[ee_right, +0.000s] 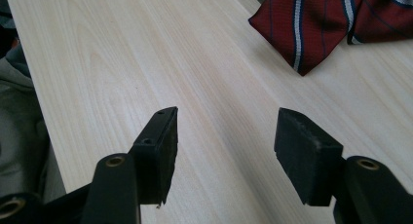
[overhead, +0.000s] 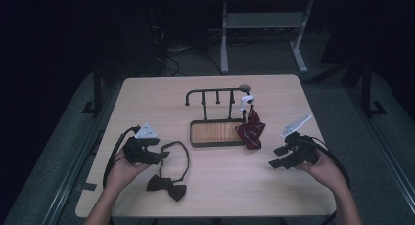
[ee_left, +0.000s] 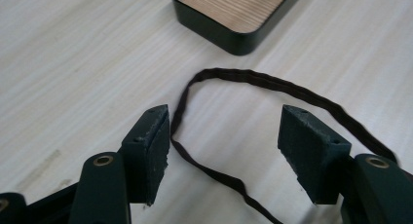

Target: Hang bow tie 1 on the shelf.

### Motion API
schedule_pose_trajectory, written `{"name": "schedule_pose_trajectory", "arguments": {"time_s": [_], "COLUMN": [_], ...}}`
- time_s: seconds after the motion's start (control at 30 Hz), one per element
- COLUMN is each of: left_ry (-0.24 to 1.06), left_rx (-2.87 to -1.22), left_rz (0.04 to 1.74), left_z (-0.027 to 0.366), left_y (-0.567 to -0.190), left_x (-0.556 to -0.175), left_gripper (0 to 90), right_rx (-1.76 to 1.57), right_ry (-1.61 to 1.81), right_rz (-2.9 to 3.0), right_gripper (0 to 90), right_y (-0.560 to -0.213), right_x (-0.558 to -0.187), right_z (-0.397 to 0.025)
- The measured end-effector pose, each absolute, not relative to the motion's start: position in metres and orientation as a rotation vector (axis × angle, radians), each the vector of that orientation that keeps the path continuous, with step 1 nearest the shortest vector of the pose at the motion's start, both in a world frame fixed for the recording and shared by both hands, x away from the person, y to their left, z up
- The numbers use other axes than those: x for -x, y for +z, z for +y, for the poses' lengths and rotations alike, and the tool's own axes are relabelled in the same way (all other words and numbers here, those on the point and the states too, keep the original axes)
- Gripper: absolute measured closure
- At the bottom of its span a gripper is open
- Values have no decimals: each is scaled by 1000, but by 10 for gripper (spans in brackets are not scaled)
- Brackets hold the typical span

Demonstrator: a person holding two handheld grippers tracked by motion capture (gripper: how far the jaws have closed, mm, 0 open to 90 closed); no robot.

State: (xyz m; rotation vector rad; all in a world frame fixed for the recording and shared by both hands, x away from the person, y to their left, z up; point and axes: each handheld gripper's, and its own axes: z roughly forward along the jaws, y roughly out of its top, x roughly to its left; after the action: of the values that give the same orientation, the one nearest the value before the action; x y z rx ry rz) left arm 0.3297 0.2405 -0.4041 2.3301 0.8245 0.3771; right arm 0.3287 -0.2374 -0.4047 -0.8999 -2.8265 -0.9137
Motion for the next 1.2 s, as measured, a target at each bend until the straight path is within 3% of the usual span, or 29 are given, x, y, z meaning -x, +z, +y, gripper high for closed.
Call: {"name": "schedule_pose_trajectory", "arguments": {"time_s": [0.17, 0.4, 0.73, 1.2], "left_ry": [350, 305, 283, 238], "left_rx": [-2358, -2399, -2473, -2532], "left_rz": [841, 862, 922, 951], "left_z": [238, 239, 236, 234], "left_y": [-406, -415, -427, -439], "left_x": [-343, -359, -382, -391], "left_gripper": [393, 505, 538, 740], "right_rx": [903, 892, 900, 875], "right_ry": [-921, -930, -929, -945], "right_rz": [-2829, -2831, -2838, -2846], "right_gripper": [410, 409, 404, 403], "right_y": [-404, -402, -402, -401], "right_x": [-327, -326, -325, -325], "right_z": [-239, -239, -239, -238]}}
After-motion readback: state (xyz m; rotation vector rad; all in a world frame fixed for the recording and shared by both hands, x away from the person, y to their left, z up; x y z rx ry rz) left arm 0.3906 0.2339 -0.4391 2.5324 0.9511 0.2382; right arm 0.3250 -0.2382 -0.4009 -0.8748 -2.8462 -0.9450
